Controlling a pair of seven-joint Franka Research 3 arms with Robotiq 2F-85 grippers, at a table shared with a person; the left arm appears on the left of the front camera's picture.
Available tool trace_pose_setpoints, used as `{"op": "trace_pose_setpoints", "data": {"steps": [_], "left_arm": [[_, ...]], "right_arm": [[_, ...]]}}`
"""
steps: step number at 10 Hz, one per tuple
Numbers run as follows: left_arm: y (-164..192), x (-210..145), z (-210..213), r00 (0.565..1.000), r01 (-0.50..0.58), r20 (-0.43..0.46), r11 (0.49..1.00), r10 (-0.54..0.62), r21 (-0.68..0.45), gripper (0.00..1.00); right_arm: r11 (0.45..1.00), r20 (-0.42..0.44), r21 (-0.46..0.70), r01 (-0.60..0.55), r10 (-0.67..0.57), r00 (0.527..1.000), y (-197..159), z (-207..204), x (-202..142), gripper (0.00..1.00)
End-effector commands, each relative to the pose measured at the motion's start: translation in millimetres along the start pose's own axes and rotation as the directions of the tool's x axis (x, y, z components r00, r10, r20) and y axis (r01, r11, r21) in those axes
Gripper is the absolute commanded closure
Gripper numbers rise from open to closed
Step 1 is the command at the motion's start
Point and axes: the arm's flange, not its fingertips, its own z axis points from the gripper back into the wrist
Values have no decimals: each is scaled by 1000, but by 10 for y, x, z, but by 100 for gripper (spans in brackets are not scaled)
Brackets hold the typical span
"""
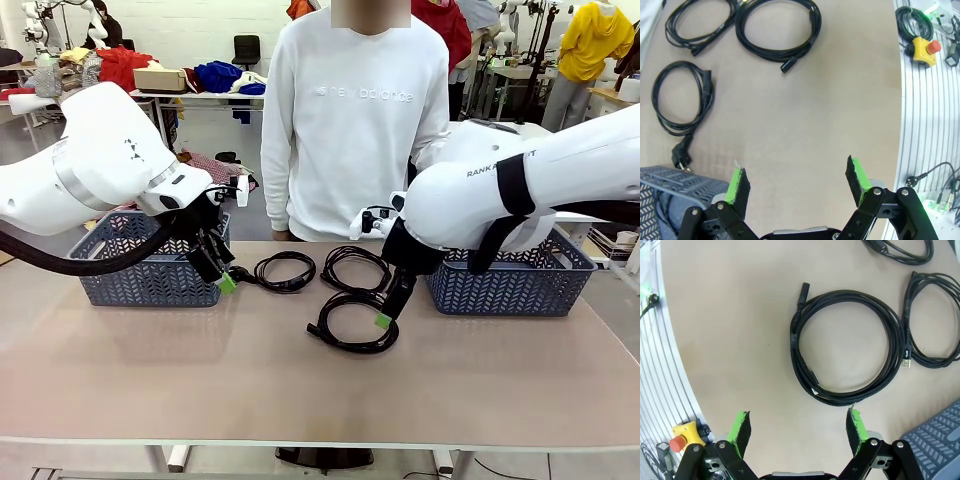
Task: Organize the cables according to human instructions.
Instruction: Pick up a bundle of cables and place it in the basket indicated by the human.
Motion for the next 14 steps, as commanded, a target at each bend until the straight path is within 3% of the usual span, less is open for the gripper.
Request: {"op": "trace_pose_setpoints", "data": {"steps": [1,6,14], "left_arm": [[6,-2,10,1000,-2,2,1000,2,-2,0],[6,-2,10,1000,-2,2,1000,2,-2,0],[6,-2,10,1000,-2,2,1000,2,-2,0]], "right_arm": [[1000,-38,-23,3,-4,999,-17,-155,236,0],[998,-124,-35,-57,53,991,20,-606,629,0],[997,-220,31,-73,78,972,-15,-1056,782,0]]}}
